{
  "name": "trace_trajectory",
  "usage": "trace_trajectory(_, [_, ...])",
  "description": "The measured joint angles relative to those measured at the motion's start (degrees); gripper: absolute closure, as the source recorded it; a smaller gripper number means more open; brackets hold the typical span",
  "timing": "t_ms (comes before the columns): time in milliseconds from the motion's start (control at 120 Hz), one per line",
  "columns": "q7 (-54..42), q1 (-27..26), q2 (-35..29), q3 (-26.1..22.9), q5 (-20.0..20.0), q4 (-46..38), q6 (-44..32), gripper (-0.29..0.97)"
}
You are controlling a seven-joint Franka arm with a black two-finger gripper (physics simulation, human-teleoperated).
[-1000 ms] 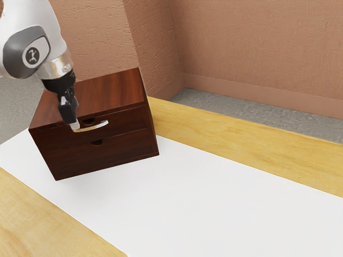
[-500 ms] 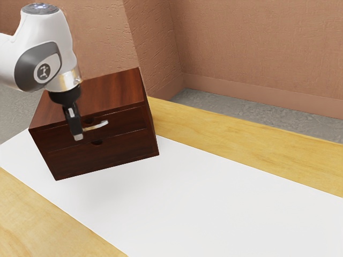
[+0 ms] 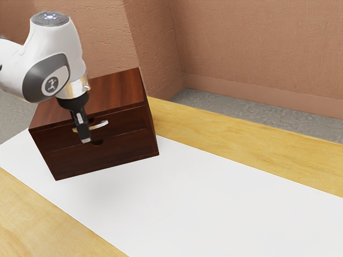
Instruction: Pull the drawer handle with one arm to open the drawer
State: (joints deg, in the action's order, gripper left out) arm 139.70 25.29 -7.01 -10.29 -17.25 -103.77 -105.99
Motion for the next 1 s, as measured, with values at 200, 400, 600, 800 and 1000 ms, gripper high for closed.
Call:
trace_trajectory(200, [0.2,-0.2,-1.4,0.8,0.3,-3.4,-4.3,0.12])
trace_trajectory(400, [-0.7,-1.0,-0.7,0.7,-1.6,-4.8,-7.8,0.13])
trace_trajectory(600, [-1.6,-0.9,-0.7,0.7,-3.5,-6.5,-11.1,0.14])
trace_trajectory(800, [-2.2,0.4,-0.2,0.9,-3.9,-6.9,-14.2,0.14])
trace_trajectory(1000, [-2.6,1.9,1.2,0.9,-4.0,-6.9,-16.9,0.15])
